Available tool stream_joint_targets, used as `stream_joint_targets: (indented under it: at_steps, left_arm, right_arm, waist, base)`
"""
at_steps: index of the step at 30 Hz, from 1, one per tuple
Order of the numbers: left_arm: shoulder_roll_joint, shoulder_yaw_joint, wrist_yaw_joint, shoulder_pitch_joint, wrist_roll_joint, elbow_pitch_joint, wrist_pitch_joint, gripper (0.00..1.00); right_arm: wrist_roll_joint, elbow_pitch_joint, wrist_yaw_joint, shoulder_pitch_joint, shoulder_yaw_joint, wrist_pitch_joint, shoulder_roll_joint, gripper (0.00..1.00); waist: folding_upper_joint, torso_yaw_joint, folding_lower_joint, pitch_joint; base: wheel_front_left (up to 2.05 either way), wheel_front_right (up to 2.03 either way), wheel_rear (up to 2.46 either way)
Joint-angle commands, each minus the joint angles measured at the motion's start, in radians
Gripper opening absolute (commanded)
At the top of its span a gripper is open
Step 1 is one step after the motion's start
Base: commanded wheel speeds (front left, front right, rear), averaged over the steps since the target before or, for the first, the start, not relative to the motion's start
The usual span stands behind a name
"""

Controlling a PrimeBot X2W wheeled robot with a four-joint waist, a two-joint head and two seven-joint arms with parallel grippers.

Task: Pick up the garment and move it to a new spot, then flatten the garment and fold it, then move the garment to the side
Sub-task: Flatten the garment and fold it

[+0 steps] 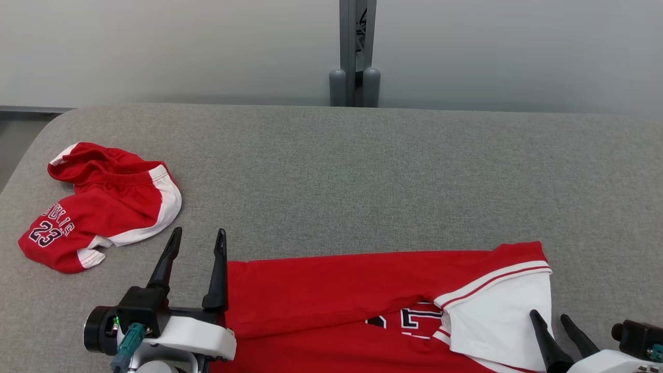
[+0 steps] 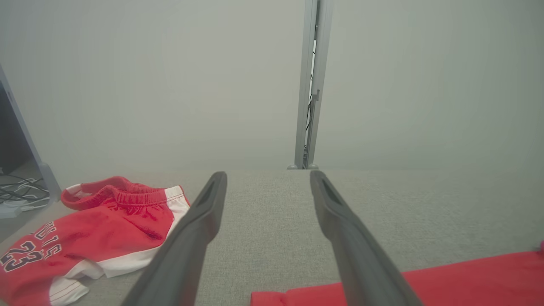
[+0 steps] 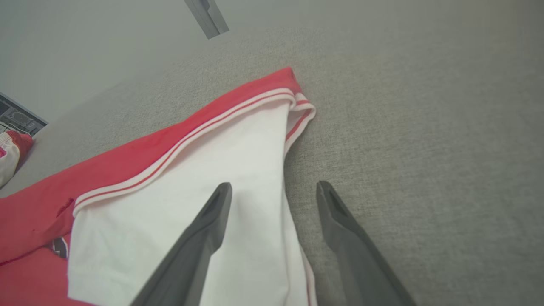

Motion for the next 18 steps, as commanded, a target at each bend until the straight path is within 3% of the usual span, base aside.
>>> stream_joint_targets:
  at_steps: [1,11,18]
  left_arm:
    - [0.004,-0.001,-0.004,-0.013,0.005,0.008,-0.001,1.0]
    - [0.003,-0.009,-0.009,-0.029,0.017,0.015,-0.001,1.0]
    - [0.003,-0.013,-0.005,-0.031,0.015,0.017,-0.001,1.0]
  right_arm:
    - [0.022,0.015,0.002,-0.019,0.013,0.004,-0.013,1.0]
    - [0.146,0.099,0.002,-0.087,0.137,0.035,-0.046,1.0]
    - [0.194,0.134,0.002,-0.11,0.22,0.04,-0.034,1.0]
  waist:
    - [-0.0001,0.003,0.0,0.005]
    - [-0.0001,0.021,0.0,0.022]
    - [-0.0001,0.03,0.0,0.023]
  base:
    - [0.0,0.0,0.0]
    - [0.0,0.0,0.0]
    - [0.0,0.0,0.0]
